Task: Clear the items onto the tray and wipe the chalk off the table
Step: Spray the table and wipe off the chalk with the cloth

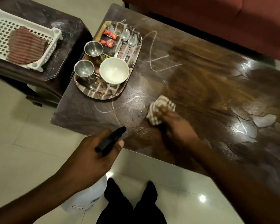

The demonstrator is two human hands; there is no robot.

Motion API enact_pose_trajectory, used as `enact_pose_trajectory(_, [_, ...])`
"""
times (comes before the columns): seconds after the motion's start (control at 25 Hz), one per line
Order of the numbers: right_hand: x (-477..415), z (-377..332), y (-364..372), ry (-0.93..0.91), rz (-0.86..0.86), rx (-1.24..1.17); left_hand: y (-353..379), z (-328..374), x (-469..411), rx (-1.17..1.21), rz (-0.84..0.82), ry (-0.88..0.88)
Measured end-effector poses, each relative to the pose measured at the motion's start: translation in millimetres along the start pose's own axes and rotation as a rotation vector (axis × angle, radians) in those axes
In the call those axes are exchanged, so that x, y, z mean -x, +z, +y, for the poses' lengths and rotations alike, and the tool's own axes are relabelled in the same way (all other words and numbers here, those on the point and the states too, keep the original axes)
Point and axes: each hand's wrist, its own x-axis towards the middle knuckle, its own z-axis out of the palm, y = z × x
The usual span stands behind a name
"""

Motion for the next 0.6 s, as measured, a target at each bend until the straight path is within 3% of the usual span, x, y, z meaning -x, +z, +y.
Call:
enact_pose_trajectory(0.12, [-48,17,-21,0.394,0.245,-0.111,-7,5,-5,0.011,-0.006,0.04])
enact_pose_trajectory(0.2, [-40,-19,2,0.355,0.187,-0.125,-14,9,-8,0.014,0.008,0.045])
enact_pose_trajectory(0.36, [27,-93,55,-0.32,-0.216,-0.058,-23,18,-19,-0.015,0.018,0.04])
enact_pose_trajectory(0.44, [4,-65,47,-0.551,-0.222,-0.027,-24,23,-25,0.002,0.025,0.026])
enact_pose_trajectory(0.52, [-53,-20,8,-0.368,-0.12,-0.004,-20,30,-32,0.031,0.039,-0.002])
enact_pose_trajectory(0.6, [-122,25,-30,-0.049,0.027,0.004,-14,39,-35,0.064,0.071,-0.048])
